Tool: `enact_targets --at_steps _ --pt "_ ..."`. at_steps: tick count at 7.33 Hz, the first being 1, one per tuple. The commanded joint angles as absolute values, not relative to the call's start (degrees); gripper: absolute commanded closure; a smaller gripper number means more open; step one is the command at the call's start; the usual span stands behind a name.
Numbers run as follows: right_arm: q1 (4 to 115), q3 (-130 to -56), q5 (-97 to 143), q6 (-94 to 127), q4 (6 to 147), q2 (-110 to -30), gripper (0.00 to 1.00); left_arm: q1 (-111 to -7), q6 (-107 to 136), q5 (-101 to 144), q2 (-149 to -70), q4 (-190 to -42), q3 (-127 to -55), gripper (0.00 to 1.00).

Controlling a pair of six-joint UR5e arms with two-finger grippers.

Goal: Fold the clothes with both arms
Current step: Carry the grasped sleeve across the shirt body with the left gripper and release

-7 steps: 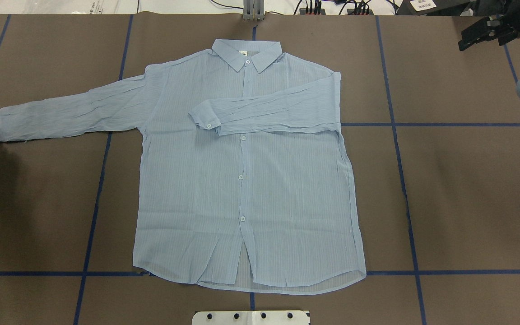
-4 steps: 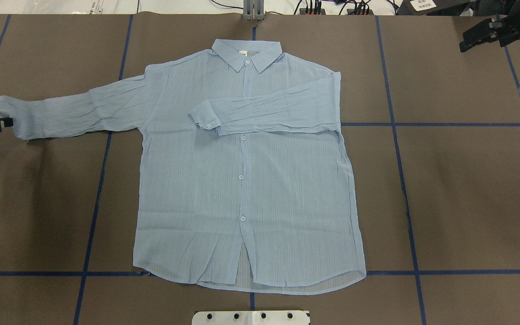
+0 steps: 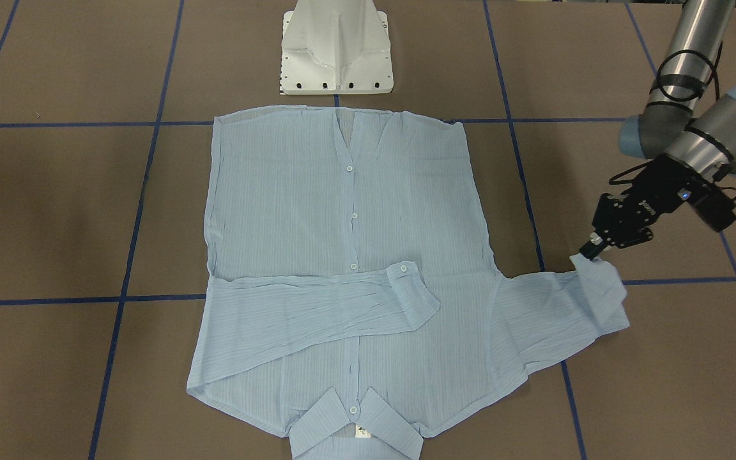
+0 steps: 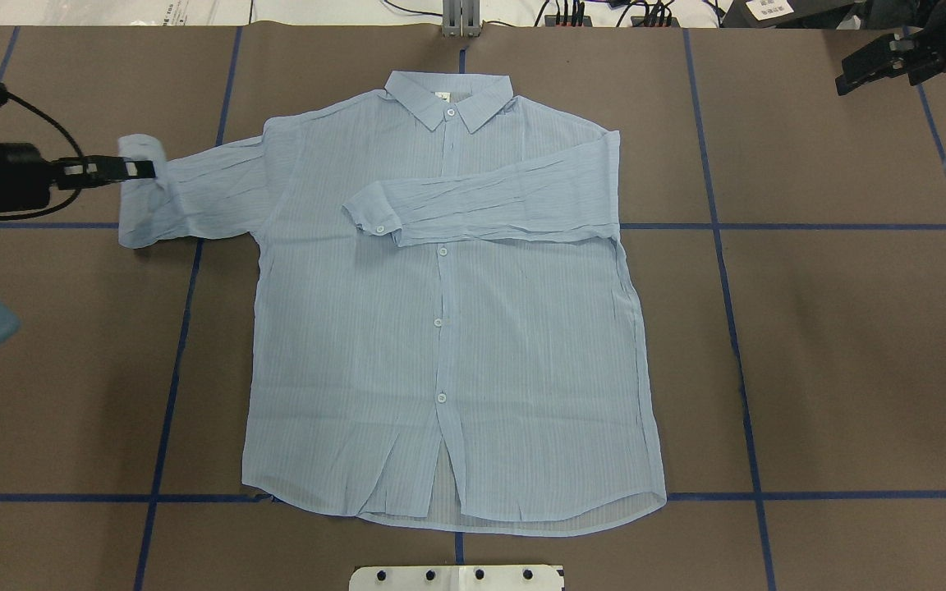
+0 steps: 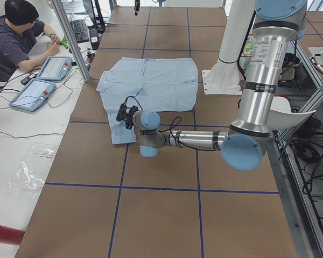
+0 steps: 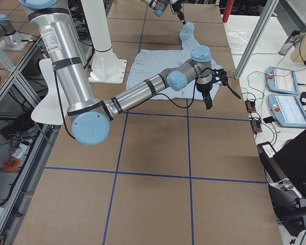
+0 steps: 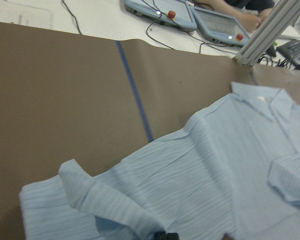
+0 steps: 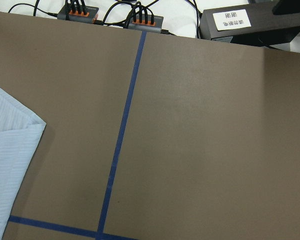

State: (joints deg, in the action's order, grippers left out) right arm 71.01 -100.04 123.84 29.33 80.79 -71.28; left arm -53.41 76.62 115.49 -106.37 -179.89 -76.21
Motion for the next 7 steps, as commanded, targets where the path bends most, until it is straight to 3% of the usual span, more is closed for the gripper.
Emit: enact_targets --at_steps 1,4,7 --pt "71.0 -100.0 123.8 29.4 80.9 -71.4 0.00 -42.4 87.2 106.7 -120.1 -171.1 -76.0 1.00" --pt "71.0 -100.0 123.8 29.4 80.8 -71.5 0.00 -37.7 90.3 100.8 -131.2 -159.3 -75.9 1.00" --pt "71.0 -99.9 123.8 29.4 80.8 -71.6 0.00 -33.8 90.1 97.8 -134.3 -155.8 -74.7 1.00"
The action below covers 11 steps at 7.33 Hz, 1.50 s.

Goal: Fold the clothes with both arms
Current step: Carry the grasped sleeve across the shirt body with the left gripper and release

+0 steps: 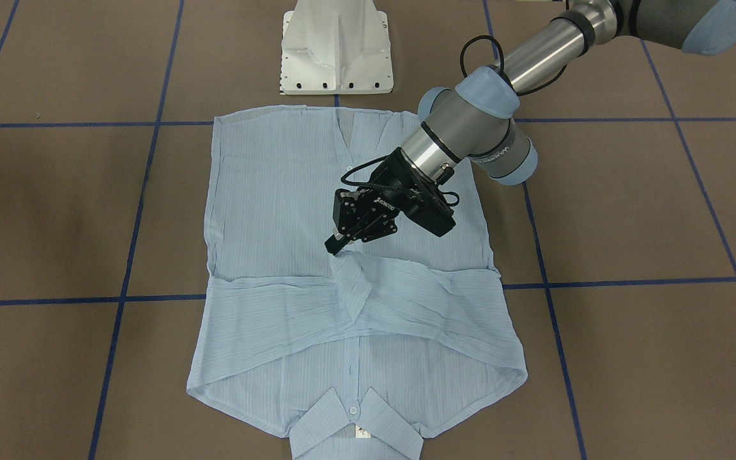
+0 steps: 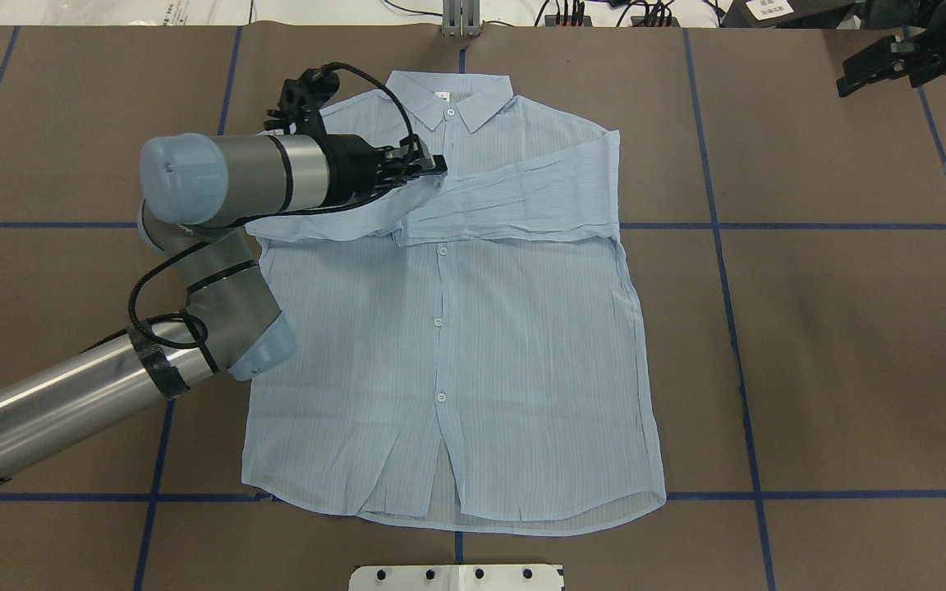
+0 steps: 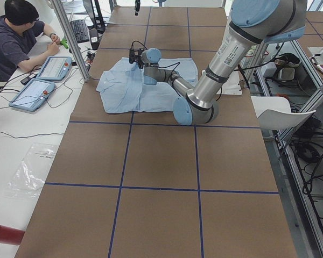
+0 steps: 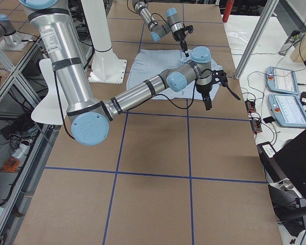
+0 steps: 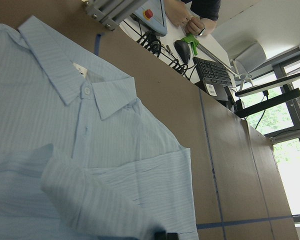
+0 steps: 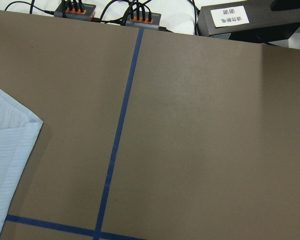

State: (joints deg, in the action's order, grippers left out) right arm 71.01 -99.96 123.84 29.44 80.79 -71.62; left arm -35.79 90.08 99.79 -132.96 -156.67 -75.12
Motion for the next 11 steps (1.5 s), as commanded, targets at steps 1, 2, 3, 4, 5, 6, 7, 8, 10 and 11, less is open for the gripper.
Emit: enact_targets --at_steps 1,2,3,4,5,6,7,8,10,11 --pt "71.0 -99.9 123.8 29.4 80.8 -71.6 0.00 -31.7 90.0 95.2 -135.6 -155.9 -73.2 1.00" --pt "71.0 -99.9 123.8 29.4 80.8 -71.6 0.00 -30.6 89.7 94.7 -137.7 -155.9 -70.7 1.00" --pt "71.0 -100.0 123.8 29.5 80.8 -71.6 0.00 -30.2 89.5 94.7 -138.9 -155.9 -69.3 1.00" --pt "71.0 -100.0 123.8 29.5 80.8 -71.6 0.00 -28.7 88.8 94.6 -138.8 -155.9 -69.3 0.40" --pt "71.0 -100.1 123.8 29.5 80.8 -71.7 0.00 -27.0 83.9 92.8 -138.5 -156.1 -69.5 0.00" --pt "70.9 -100.2 123.8 29.8 80.8 -71.8 0.00 -26.9 81.7 92.3 -138.3 -155.7 -70.0 0.00" --pt "70.5 -100.8 123.8 32.1 80.2 -71.8 0.00 -26.9 77.8 92.6 -137.0 -149.3 -73.2 0.00" --pt "69.0 -102.0 123.8 34.9 79.3 -72.0 0.00 -27.1 71.6 96.0 -133.9 -138.8 -81.1 0.00" --pt "63.5 -106.7 121.3 43.3 76.3 -75.2 0.00 -27.6 65.6 98.6 -126.9 -123.9 -96.0 0.00" --pt "58.3 -111.4 117.5 49.9 76.3 -78.0 0.00 -27.6 64.5 98.6 -124.2 -123.5 -101.0 0.00"
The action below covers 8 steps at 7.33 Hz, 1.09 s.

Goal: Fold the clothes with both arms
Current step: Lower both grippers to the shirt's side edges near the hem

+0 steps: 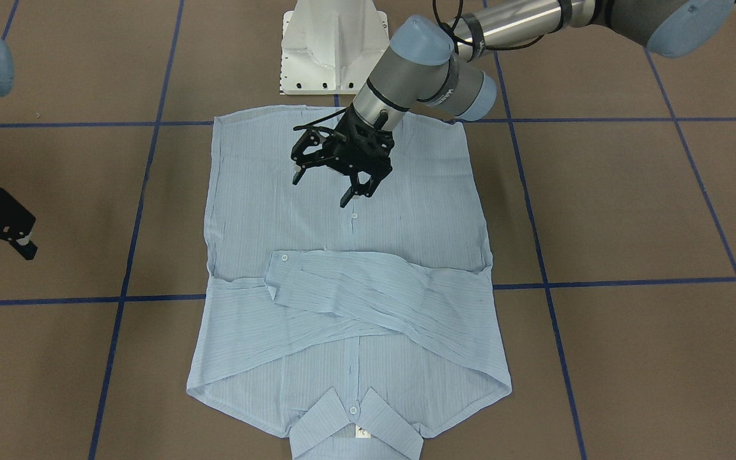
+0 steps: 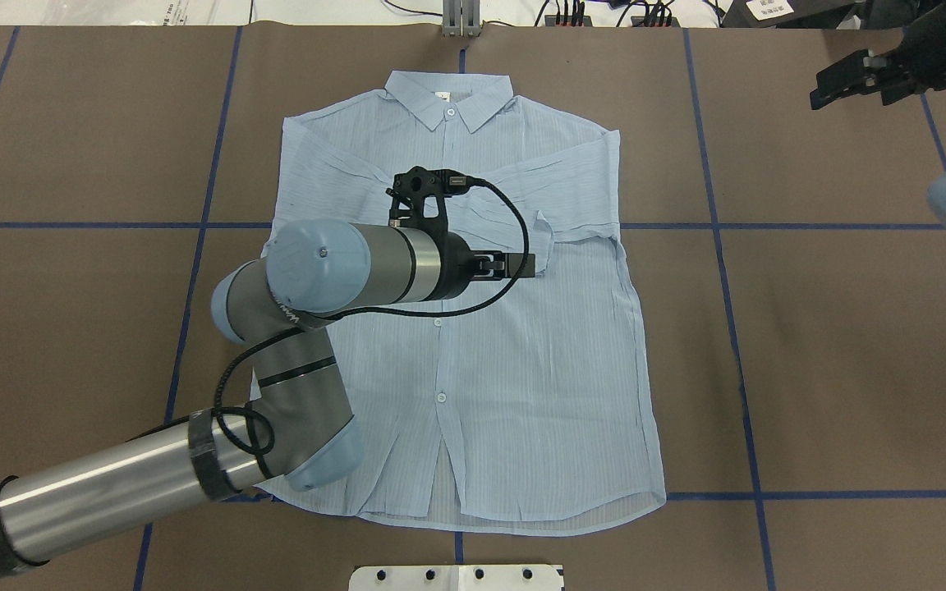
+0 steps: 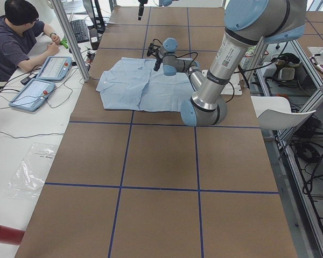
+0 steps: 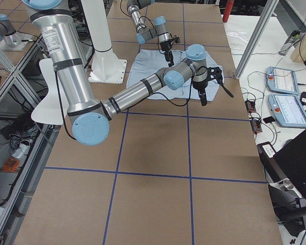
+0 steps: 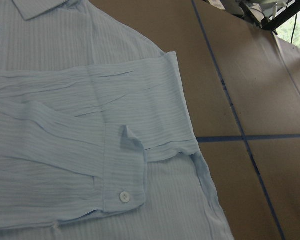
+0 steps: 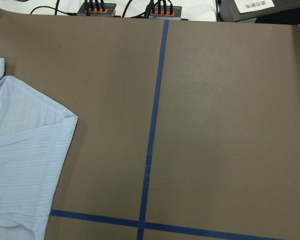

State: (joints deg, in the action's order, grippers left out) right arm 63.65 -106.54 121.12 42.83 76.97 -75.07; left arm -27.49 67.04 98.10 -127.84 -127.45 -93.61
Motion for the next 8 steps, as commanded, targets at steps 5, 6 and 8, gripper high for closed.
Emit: enact_targets --at_steps 5,6,8 --pt "22.3 -126.0 85.3 83.1 76.4 -87.2 0.00 -26.5 65.3 97.8 -96.4 -123.0 -117.4 0.00" --pt "20.1 -127.3 84.9 85.1 76.5 -88.4 0.00 -24.5 65.3 95.4 -91.2 -123.0 -119.0 0.00" --pt "19.7 -127.2 84.4 85.2 76.5 -89.3 0.00 -19.8 69.2 90.5 -88.6 -119.6 -118.7 0.00"
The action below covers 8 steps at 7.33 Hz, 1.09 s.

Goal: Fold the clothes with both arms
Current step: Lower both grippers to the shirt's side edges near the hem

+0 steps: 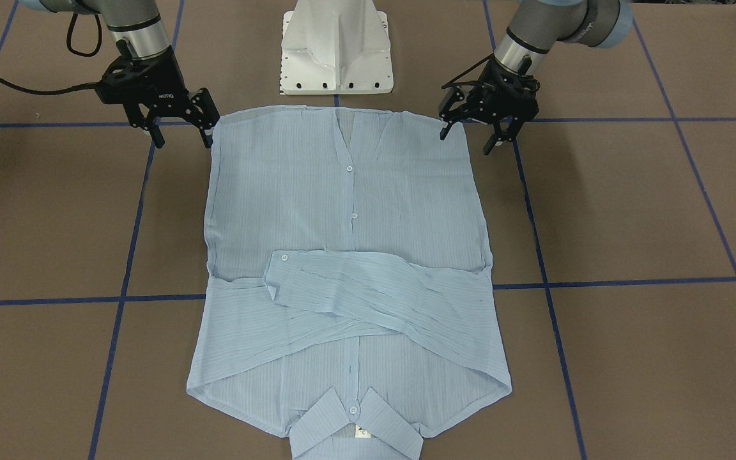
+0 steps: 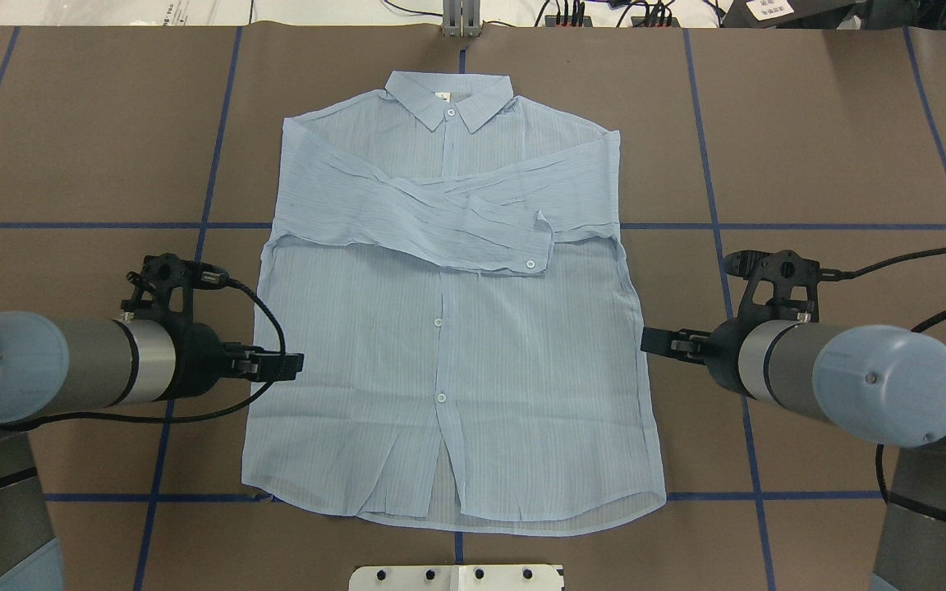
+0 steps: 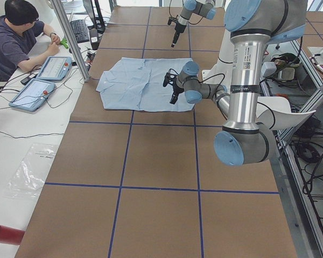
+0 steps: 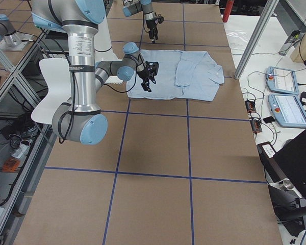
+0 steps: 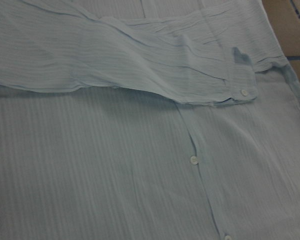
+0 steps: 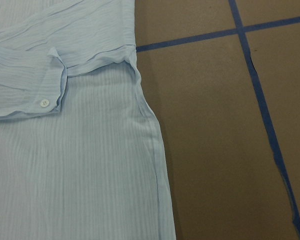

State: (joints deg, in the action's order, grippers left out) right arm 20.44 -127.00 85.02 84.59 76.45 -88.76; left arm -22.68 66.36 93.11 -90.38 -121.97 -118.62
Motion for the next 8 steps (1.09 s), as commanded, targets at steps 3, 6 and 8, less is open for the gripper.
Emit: enact_targets --at_steps 3,6,8 --pt "19.6 -127.2 83.9 85.2 76.5 -89.3 0.00 -14.3 74.9 87.2 -88.9 -117.2 -118.4 0.14" --pt "19.6 -127.1 83.9 85.2 76.5 -89.4 0.00 -11.6 76.5 87.1 -88.9 -117.1 -118.3 0.60" --pt "19.4 -126.8 83.6 85.2 76.4 -89.3 0.00 -10.0 76.5 87.1 -88.9 -116.9 -118.1 0.58"
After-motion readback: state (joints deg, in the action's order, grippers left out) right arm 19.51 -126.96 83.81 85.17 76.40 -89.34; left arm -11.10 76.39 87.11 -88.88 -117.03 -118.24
